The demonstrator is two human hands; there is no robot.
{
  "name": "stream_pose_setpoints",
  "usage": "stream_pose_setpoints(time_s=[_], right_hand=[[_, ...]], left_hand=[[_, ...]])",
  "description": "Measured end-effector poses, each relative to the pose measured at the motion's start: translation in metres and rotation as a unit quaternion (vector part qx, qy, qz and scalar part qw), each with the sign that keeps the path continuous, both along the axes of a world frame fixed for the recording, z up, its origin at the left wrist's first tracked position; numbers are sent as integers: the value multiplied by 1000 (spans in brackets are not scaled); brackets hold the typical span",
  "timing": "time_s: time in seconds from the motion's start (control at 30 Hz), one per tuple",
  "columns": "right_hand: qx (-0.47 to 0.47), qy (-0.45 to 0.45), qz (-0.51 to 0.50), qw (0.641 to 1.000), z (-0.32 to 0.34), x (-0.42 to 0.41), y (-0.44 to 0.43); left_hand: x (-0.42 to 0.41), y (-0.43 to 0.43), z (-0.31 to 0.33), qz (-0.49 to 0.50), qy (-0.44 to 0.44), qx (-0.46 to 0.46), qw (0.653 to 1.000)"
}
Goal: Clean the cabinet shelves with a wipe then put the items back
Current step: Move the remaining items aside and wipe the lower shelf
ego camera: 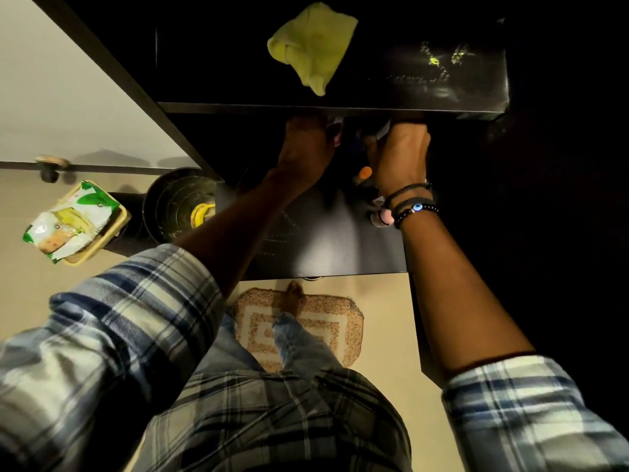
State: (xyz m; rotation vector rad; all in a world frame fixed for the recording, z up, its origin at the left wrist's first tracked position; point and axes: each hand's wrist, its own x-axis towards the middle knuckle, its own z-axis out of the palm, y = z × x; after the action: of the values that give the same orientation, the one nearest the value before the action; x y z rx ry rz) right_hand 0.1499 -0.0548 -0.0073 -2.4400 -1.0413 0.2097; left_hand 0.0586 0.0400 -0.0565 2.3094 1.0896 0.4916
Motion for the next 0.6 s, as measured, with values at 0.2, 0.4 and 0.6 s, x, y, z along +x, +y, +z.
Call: stream_pose_setpoints(time_s=[0.2,0.4,0.6], right_hand=[[91,-1,-4,996,8,-39,-11],[215,-89,8,972,52,-74,-10],[268,-123,48,954,73,-71,21]], left_hand=[[-29,-2,-2,2,7,-34,999],[-79,-17,17,11,-64,-39,997],[-124,-30,42,-29,-49,96,994]])
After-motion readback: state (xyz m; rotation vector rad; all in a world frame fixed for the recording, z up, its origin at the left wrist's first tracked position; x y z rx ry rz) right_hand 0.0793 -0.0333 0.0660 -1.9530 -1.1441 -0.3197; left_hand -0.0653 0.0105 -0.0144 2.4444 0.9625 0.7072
